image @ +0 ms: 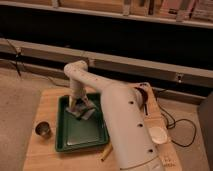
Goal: Wipe table surface with sponge
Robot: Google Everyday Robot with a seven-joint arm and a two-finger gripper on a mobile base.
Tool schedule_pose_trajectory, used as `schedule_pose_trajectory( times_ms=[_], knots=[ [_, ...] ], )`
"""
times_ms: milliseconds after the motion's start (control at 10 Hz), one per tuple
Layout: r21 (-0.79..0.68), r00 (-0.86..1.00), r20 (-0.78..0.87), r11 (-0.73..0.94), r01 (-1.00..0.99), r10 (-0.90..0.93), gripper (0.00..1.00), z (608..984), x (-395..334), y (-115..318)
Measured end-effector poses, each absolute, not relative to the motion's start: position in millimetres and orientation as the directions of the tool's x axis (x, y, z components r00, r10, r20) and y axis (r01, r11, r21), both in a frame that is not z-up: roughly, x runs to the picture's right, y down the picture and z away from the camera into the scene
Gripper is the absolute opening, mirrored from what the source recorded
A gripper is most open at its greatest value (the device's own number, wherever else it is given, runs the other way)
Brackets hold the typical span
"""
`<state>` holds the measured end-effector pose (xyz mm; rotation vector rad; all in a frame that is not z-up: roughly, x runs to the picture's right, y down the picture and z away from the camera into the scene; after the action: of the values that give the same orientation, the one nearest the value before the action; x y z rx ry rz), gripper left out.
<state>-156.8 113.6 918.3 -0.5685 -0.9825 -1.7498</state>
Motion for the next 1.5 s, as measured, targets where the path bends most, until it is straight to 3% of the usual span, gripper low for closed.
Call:
schedule_pose_trajectory(
  times_ms=[400,500,700,1500],
  knots=[
    [0.348,-0.376,0.750,-0.159,0.924,-0.544,0.05,918,-155,113],
    [0.348,-0.375,0.750,-0.158,0.924,-0.545,0.00,918,-155,113],
    [0.348,-0.373,0.748,-0.155,0.925,-0.548,0.01,918,-154,112],
    [0.374,-0.404,0.721,-0.175,0.911,-0.563,0.76,905,-161,100]
  ],
)
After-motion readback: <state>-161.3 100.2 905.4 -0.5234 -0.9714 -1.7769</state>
